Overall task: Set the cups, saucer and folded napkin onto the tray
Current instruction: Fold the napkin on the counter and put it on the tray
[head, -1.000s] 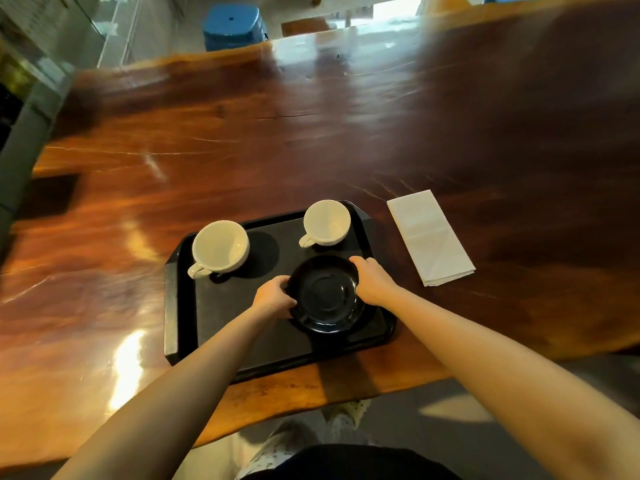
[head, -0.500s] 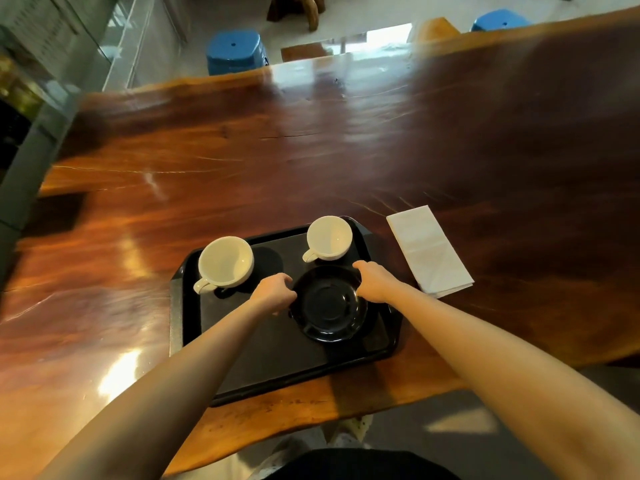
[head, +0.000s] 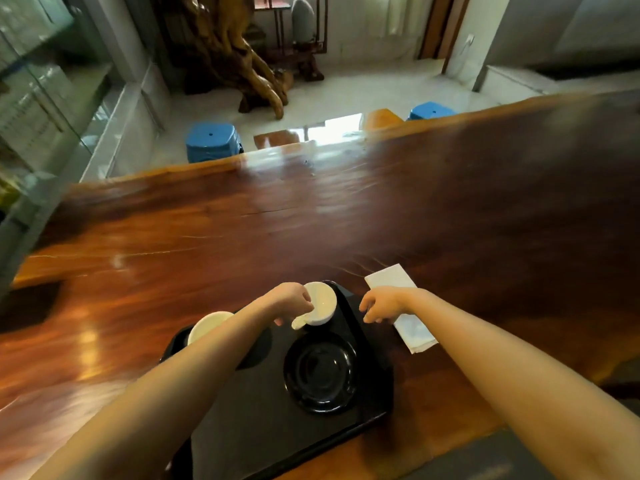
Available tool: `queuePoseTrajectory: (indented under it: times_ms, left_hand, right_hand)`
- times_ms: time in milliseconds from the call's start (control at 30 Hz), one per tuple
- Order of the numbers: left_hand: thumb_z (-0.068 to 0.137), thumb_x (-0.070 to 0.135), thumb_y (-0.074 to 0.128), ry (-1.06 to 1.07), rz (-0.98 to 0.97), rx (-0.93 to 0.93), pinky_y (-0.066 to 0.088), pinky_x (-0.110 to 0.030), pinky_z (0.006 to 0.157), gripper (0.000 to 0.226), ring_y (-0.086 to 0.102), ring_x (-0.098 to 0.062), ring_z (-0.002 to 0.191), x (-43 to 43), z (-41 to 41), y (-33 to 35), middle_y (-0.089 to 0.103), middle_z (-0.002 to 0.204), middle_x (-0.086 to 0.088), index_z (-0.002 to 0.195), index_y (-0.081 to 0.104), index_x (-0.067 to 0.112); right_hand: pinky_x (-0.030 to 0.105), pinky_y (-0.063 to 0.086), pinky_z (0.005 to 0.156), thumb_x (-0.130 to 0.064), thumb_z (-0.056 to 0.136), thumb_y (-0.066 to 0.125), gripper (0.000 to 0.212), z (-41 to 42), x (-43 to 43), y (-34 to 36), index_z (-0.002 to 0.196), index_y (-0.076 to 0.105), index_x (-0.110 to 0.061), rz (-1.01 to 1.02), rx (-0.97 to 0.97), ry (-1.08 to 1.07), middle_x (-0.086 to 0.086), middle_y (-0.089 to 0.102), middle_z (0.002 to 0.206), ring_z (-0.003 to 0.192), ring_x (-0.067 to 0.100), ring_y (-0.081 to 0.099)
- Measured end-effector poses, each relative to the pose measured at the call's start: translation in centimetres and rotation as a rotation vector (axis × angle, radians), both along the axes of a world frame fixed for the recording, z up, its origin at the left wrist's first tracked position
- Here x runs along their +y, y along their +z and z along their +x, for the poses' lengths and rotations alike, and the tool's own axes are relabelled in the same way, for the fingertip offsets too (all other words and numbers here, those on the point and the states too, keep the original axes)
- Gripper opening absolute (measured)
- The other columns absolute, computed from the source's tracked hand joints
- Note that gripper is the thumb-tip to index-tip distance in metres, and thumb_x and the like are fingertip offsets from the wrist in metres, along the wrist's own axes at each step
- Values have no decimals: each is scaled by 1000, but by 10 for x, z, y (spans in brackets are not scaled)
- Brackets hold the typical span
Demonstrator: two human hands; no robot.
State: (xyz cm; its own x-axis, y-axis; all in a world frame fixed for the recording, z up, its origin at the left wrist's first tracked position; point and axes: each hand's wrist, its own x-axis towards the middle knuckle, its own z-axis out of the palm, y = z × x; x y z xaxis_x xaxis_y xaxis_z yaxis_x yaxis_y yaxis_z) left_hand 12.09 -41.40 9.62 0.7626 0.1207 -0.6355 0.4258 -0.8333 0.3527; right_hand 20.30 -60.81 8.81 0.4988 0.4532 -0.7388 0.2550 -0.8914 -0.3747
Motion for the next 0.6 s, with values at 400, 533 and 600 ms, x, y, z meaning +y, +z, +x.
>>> queuePoseTrajectory:
  times_ms: [400,533,600]
  left_hand:
    - [87,35,45,-142,72,-97,54,-32,70,29,67,-22,78,-57,38,-18,71,85,-2,94,67,18]
    - [92,24,45,-92,-19,-77,47,-27,55,15,58,-21,61,-93,57,-28,60,84,-5,90,58,16]
    - [92,21,46,-2,-69,-107,51,-32,73,17,65,-28,86,-112,71,-35,63,97,-11,93,58,9]
  right_hand:
    - [32,41,99,-18,92,53,41,37,-48,-13,132,49,-9,15,-184,-36,13,53,134,122,28,50]
    - [32,43,98,-18,92,53,42,68,-75,-30,133,48,-11,-2,-172,-2,12,52,134,121,27,51]
    - [32,43,98,-18,92,54,42,85,-88,-42,133,49,-11,0,-162,24,11,52,134,121,26,52]
